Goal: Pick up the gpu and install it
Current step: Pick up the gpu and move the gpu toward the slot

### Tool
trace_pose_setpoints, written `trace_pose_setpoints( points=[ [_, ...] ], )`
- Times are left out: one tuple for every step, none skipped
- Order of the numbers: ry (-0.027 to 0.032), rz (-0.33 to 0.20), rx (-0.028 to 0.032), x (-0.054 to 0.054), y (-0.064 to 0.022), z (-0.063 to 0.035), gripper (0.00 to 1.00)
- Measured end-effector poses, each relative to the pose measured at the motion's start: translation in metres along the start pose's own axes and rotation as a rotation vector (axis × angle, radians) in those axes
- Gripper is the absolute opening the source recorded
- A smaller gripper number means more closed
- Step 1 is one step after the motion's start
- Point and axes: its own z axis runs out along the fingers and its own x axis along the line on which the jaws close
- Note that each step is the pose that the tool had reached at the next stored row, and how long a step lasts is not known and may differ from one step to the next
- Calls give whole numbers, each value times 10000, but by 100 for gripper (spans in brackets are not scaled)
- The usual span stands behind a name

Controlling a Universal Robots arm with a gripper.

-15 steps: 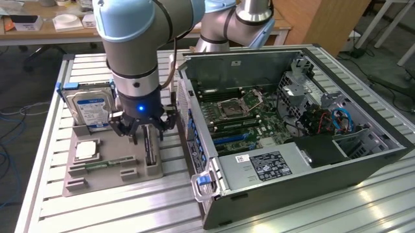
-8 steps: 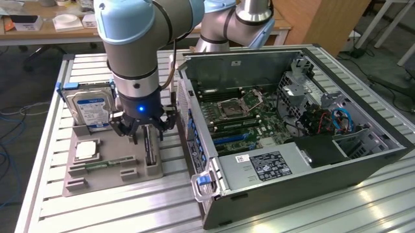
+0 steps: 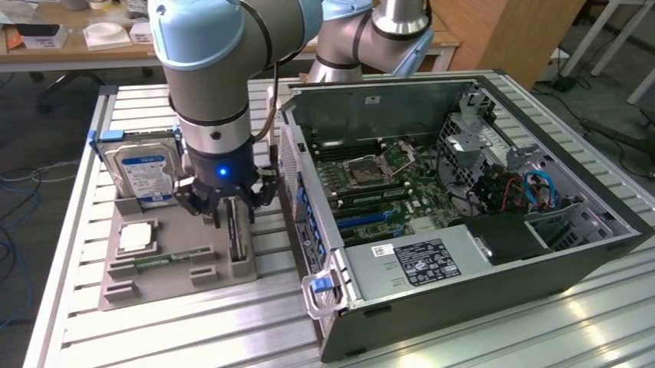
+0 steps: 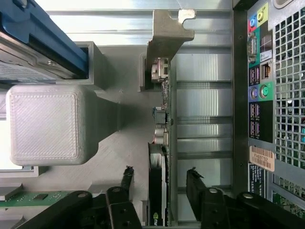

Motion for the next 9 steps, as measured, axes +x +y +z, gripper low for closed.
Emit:
trace_pose_setpoints(
  points=[
    [0, 0, 0, 0, 0, 0, 57],
    [0, 0, 0, 0, 0, 0, 50],
    [0, 0, 0, 0, 0, 0, 50],
    [0, 0, 0, 0, 0, 0, 50],
    [0, 0, 0, 0, 0, 0, 50],
    [0, 0, 0, 0, 0, 0, 48],
    [0, -1, 0, 0, 0, 0, 48],
    [0, 0, 0, 0, 0, 0, 41],
    [0, 0, 0, 0, 0, 0, 41]
  ],
)
